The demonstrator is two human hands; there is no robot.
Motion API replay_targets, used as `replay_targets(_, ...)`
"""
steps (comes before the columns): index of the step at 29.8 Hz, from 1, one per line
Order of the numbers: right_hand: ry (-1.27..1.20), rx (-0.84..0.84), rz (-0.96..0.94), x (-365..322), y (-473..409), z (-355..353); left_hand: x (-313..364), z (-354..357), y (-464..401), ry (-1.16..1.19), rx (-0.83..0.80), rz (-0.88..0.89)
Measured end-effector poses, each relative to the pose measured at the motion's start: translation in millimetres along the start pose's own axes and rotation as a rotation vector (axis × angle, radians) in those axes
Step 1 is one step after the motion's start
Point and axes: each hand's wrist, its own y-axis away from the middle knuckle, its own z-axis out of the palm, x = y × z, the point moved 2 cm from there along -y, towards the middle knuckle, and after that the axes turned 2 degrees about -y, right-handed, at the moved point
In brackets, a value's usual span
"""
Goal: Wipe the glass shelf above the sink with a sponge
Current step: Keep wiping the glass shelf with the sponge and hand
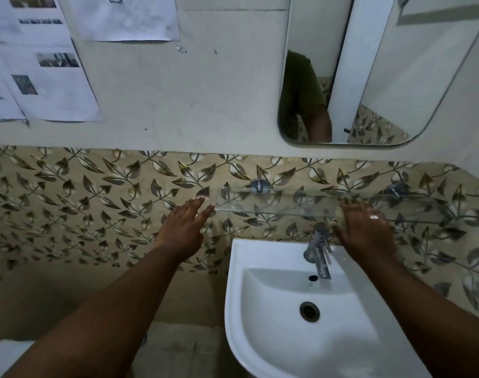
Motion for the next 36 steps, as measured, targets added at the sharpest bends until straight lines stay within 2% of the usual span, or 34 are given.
replay_targets(3, -0.052, 0.036, 0.162, 12, 6, 5, 3, 3, 3, 0.004, 0.005, -0.030)
replay_targets(6, -0.059, 0.015, 0.278, -15, -2, 6, 9, 2, 1, 0.017, 0.020, -0.058)
replay_targets(8, -0.048, -0.027, 0.280, -41, -9, 6, 9, 0, 0, 0.020, 0.026, -0.066)
replay_targets(12, -0.057, -0.061, 0.163, -105, -15, 3, 8, -4, -1, 0.113, 0.031, -0.130)
replay_targets(16, -0.136, -0.160, 0.035, -173, -23, 6, 13, 3, -7, 0.568, 0.025, -0.431)
replay_targets(19, -0.143, -0.206, -0.116, -217, -28, 10, 27, -14, -8, 1.189, -0.002, -0.681)
replay_targets(21, -0.126, -0.246, -0.204, -237, -33, 9, 34, -25, -9, 1.450, -0.102, -0.767)
replay_targets(24, -0.093, -0.270, -0.290, -256, -42, 6, 34, -24, -7, 1.723, -0.241, -0.794)
replay_targets(26, -0.083, -0.280, -0.340, -269, -46, 3, 30, -20, -5, 1.897, -0.246, -0.873)
replay_targets(29, -0.066, -0.291, -0.465, -291, -50, -3, 29, -17, -4, 2.040, -0.217, -0.941)
replay_targets(32, -0.083, -0.286, -0.550, -284, -50, -7, 29, -13, -5, 2.081, -0.259, -0.914)
replay_targets(36, -0.076, -0.218, -0.492, -225, -40, -7, 24, -12, -10, 2.039, -0.282, -0.881)
